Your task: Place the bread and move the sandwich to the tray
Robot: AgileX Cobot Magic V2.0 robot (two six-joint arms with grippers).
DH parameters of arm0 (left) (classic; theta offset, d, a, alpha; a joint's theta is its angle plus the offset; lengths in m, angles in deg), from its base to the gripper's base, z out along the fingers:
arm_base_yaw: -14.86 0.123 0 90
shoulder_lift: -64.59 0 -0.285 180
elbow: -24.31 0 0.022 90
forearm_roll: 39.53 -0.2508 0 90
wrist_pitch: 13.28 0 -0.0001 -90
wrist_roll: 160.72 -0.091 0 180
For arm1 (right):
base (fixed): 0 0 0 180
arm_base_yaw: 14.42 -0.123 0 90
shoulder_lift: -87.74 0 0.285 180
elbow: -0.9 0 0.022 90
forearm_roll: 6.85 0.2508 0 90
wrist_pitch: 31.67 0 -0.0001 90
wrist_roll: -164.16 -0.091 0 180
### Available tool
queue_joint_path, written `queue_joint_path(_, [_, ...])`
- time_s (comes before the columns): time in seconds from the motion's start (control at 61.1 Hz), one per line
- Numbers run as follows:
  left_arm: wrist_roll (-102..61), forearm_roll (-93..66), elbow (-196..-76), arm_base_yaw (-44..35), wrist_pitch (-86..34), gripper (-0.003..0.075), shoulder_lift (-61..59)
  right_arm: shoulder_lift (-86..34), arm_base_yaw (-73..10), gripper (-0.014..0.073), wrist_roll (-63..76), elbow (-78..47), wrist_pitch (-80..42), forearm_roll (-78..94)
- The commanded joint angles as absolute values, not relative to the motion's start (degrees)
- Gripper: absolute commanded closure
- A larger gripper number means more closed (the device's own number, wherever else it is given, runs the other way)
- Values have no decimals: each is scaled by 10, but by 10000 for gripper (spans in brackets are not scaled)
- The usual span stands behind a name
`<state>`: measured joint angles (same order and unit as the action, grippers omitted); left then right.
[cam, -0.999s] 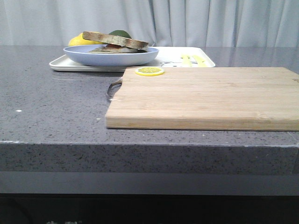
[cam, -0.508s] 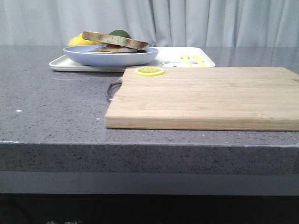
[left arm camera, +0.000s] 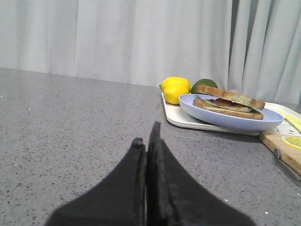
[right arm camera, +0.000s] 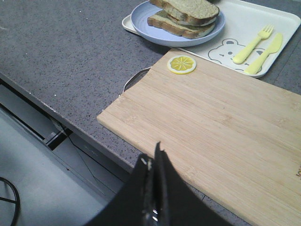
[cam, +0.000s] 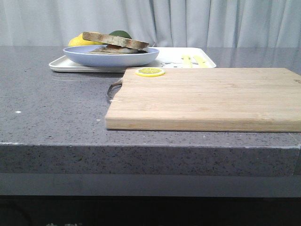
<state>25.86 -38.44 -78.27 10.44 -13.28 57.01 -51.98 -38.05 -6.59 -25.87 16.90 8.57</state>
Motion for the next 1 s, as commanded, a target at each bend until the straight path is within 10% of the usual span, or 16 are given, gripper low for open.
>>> queue_joint_path(0.0, [264,-378,-781,105,-81,741,584,-518,-381,663,-64,-244,131,94])
queue_joint_path(0.982, [232,-382,-781,105,-81,741,583,-518,-381,663,-64,-244,131,94])
